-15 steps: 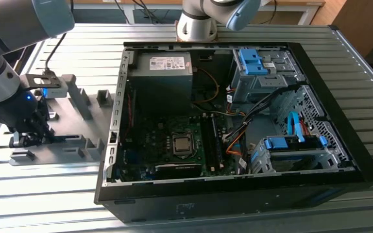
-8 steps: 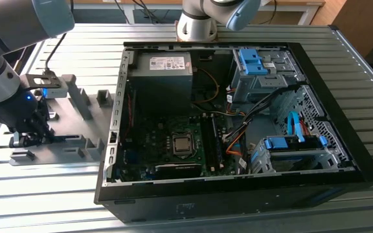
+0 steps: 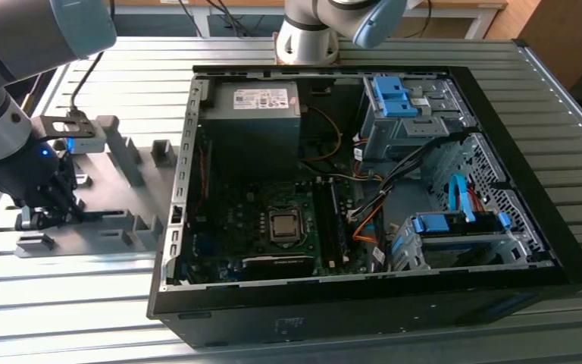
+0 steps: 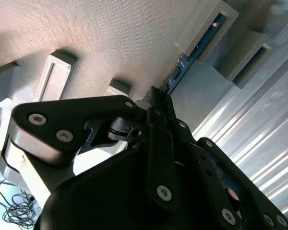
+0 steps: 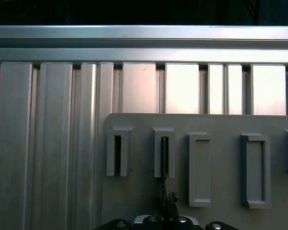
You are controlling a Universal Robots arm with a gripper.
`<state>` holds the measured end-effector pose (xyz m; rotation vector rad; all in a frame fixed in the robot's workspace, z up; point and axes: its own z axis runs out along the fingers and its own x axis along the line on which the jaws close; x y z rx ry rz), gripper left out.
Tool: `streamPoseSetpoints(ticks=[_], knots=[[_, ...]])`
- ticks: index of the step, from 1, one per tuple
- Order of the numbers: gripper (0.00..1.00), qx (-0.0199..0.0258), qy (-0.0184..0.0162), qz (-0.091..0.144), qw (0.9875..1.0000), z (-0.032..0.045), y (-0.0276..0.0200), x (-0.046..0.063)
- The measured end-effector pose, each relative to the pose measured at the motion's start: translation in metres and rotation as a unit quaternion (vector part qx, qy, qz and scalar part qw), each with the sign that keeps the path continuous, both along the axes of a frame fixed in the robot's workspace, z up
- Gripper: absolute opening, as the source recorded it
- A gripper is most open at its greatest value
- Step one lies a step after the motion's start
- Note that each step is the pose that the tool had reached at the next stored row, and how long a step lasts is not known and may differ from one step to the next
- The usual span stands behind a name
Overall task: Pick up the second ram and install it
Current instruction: 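Pick up the second ram and move it above second insertion slot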
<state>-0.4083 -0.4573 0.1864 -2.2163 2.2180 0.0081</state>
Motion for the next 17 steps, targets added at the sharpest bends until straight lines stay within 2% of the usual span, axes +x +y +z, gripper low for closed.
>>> streamPoseSetpoints(ticks=[17], knots=[[0.14,-0.0007,0.0000,0.001,1.0000,0.0014,-0.0001,0.0000]])
